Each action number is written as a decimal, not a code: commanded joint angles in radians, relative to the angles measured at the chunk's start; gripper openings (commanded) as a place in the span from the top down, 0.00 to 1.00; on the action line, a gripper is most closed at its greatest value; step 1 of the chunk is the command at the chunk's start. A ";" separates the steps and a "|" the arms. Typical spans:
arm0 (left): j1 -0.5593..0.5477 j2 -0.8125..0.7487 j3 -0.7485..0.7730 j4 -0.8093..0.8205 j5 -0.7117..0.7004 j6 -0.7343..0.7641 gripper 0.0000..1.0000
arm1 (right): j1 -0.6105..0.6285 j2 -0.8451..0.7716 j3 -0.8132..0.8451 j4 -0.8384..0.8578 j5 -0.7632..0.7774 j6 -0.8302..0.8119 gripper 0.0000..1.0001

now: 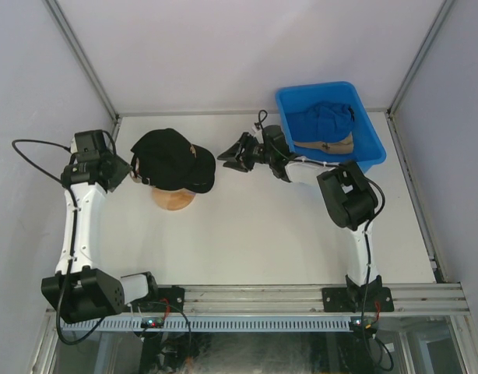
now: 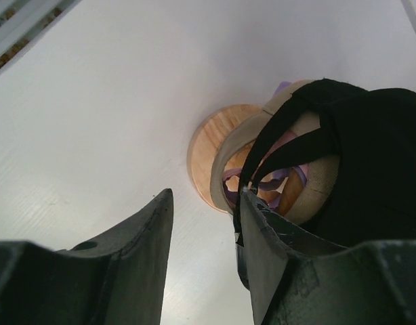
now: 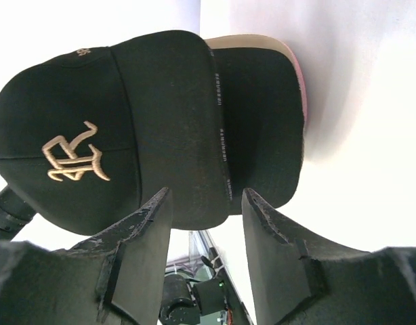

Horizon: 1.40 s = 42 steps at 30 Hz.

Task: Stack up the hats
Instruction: Pick up the hat from the bin.

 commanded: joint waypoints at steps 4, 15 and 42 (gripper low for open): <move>0.007 -0.042 -0.011 0.024 0.011 -0.030 0.51 | -0.010 -0.014 0.041 0.018 -0.007 -0.034 0.54; 0.007 -0.145 -0.001 -0.061 -0.068 -0.082 0.51 | -0.084 -0.219 0.257 -0.520 0.193 -0.446 0.53; -0.050 -0.285 0.006 0.141 -0.098 -0.150 0.52 | -0.400 0.211 1.003 -1.157 0.911 -0.532 0.25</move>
